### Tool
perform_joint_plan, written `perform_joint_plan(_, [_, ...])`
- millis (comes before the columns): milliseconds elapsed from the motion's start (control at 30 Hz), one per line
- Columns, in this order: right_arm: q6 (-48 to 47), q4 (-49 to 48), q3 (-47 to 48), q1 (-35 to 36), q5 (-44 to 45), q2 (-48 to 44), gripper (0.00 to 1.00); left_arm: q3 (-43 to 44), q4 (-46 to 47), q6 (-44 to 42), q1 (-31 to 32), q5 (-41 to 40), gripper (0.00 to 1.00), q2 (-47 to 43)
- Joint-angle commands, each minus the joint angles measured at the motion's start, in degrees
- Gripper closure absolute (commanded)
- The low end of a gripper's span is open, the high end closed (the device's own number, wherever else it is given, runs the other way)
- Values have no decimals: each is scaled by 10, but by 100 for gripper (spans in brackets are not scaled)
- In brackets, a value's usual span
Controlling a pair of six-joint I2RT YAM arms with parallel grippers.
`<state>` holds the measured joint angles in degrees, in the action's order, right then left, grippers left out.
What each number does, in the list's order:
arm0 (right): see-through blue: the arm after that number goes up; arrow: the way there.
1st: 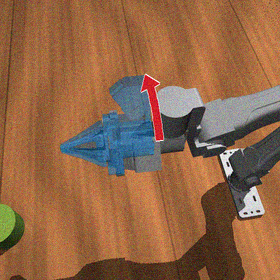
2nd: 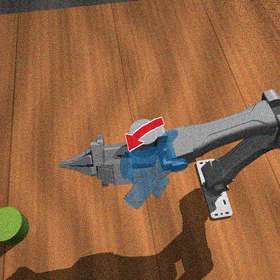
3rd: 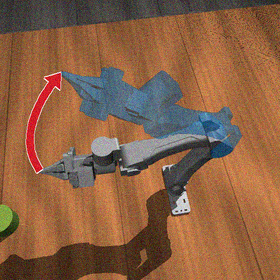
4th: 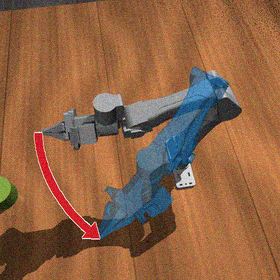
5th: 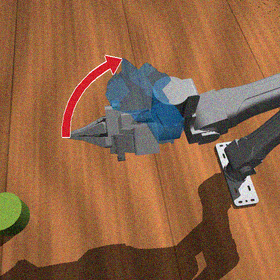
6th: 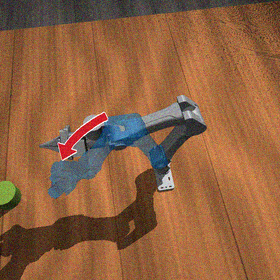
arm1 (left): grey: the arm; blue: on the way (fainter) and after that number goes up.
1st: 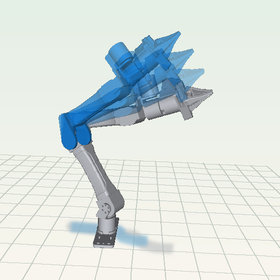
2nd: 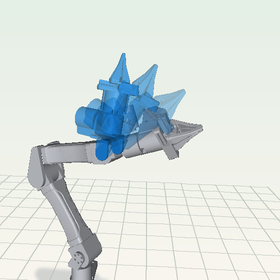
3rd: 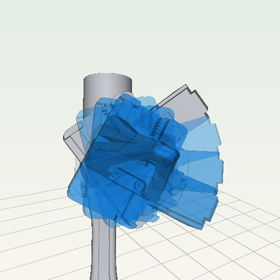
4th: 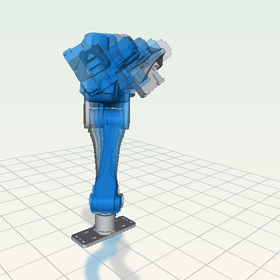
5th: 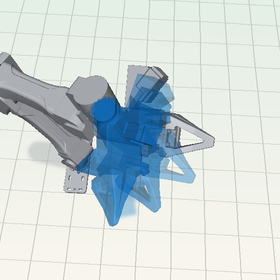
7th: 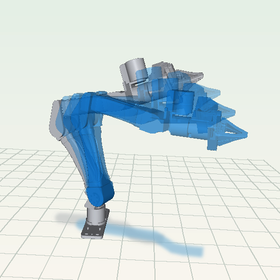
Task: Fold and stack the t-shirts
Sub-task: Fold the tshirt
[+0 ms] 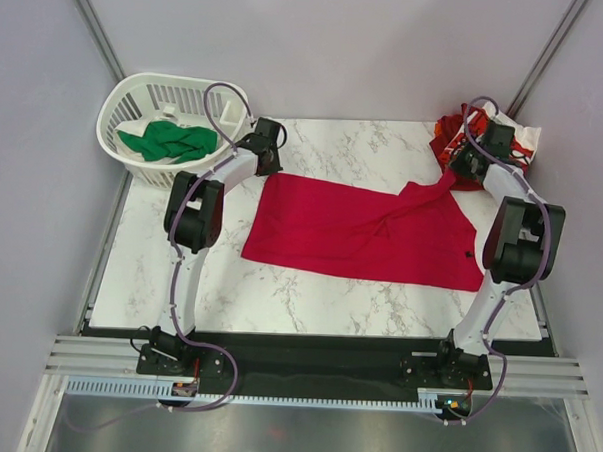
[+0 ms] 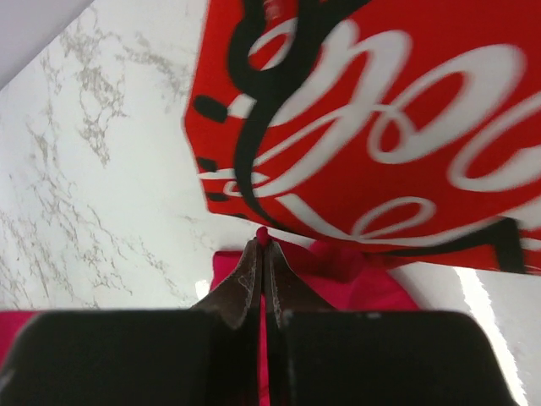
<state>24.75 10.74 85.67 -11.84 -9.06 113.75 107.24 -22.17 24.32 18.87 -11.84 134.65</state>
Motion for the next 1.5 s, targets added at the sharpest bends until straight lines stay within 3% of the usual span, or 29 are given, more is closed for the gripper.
perform_joint_plan(0, [-13,-2,49,34,-34,23,100,7,5,-23,3,-2,98,-13])
perform_joint_plan(400, [-40,80,220,88,-2,66,100,-78,5,-16,-9,-59,98,-126])
perform_joint_plan(833, [-52,98,222,90,-6,35,100,-155,5,-5,-16,-82,98,-239])
perform_joint_plan(1033, [-50,98,153,95,-6,-34,100,-193,6,-19,-16,-69,98,-283])
perform_joint_plan(1467, [-9,75,-168,107,69,-300,100,-312,24,-37,-16,-53,98,-334])
